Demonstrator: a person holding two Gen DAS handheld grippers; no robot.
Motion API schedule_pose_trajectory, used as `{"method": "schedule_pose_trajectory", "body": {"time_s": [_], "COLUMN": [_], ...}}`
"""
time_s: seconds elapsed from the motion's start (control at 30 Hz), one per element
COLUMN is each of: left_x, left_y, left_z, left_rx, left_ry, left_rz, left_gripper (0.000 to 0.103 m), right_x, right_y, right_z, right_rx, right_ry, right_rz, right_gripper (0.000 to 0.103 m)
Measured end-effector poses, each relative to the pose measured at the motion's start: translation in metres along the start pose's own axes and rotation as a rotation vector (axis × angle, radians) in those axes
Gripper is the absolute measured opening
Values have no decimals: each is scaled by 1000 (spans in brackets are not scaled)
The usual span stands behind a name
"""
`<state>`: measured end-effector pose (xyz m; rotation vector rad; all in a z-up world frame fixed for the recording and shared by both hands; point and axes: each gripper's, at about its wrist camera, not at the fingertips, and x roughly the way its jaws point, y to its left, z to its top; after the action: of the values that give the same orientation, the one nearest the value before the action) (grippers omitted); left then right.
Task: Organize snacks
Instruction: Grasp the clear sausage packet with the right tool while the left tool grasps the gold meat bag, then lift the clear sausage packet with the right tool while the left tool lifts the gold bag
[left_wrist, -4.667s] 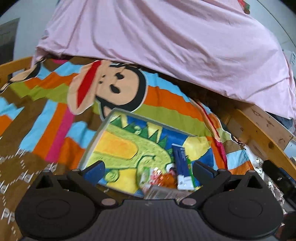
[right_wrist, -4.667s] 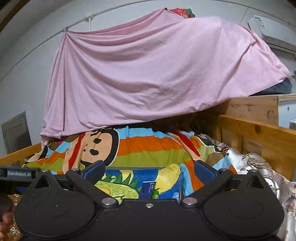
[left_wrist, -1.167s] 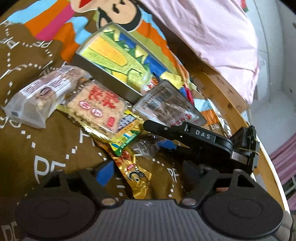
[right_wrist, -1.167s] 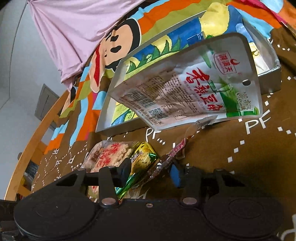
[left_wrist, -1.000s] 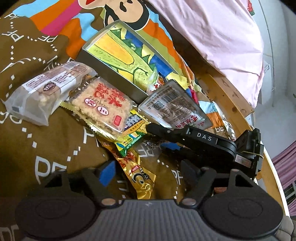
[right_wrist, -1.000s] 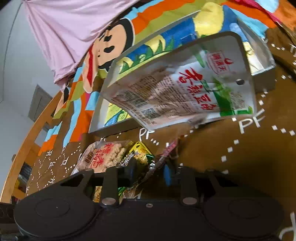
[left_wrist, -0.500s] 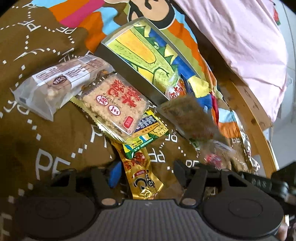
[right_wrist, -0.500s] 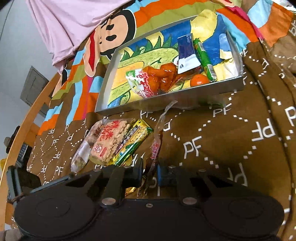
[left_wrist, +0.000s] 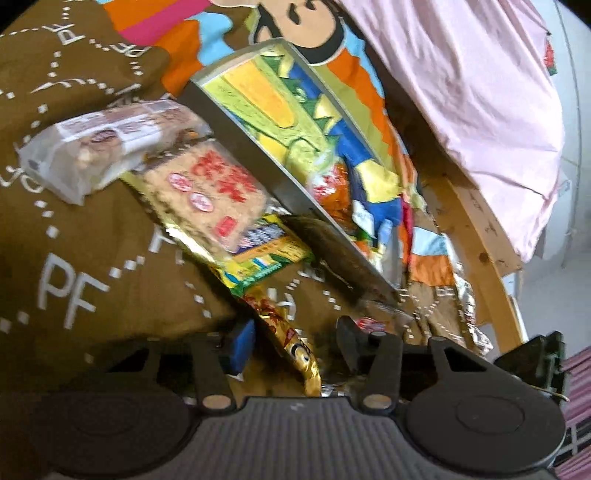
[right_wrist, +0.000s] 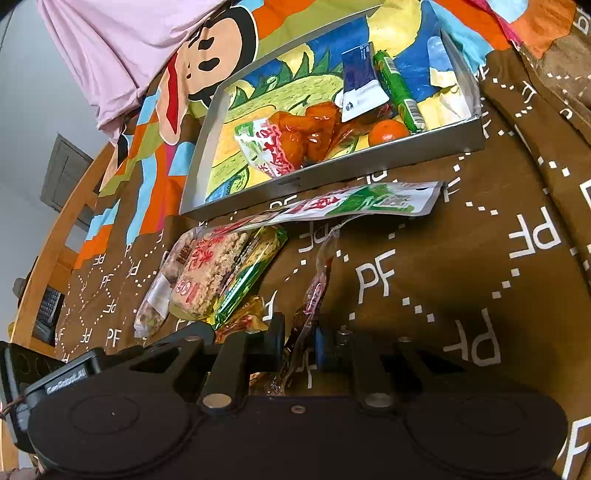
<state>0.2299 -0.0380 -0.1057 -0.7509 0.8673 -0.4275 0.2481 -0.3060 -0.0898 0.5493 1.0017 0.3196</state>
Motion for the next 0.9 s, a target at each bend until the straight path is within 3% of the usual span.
{"method": "schedule_pose_trajectory", "body": {"time_s": [0.1, 0.23, 0.6, 0.7, 0.77, 0.9], "left_x": [4, 9, 17, 18, 18, 16], "left_y": [-2, 12, 14, 8, 6, 10], "left_z": [-2, -2, -6, -7, -8, -8], "left_rx": [8, -91, -95, -53, -42, -72], "left_ry": [6, 10, 11, 12, 11, 14], "left_rz": [17, 14, 1, 43, 70, 90], "left_gripper": [53, 53, 59, 51, 40, 29], "right_x": [2, 5, 5, 6, 6, 5], "right_y": [1, 0, 1, 0, -1, -5], "right_z": [-1, -1, 0, 0, -1, -3], "right_rx": [-4, 2, -2, 8, 19, 51], "right_ry": [5, 22, 33, 33, 33, 33], "right_rz": [-4, 1, -3, -2, 0, 7], "right_gripper": [17, 18, 19, 19, 19, 19]}}
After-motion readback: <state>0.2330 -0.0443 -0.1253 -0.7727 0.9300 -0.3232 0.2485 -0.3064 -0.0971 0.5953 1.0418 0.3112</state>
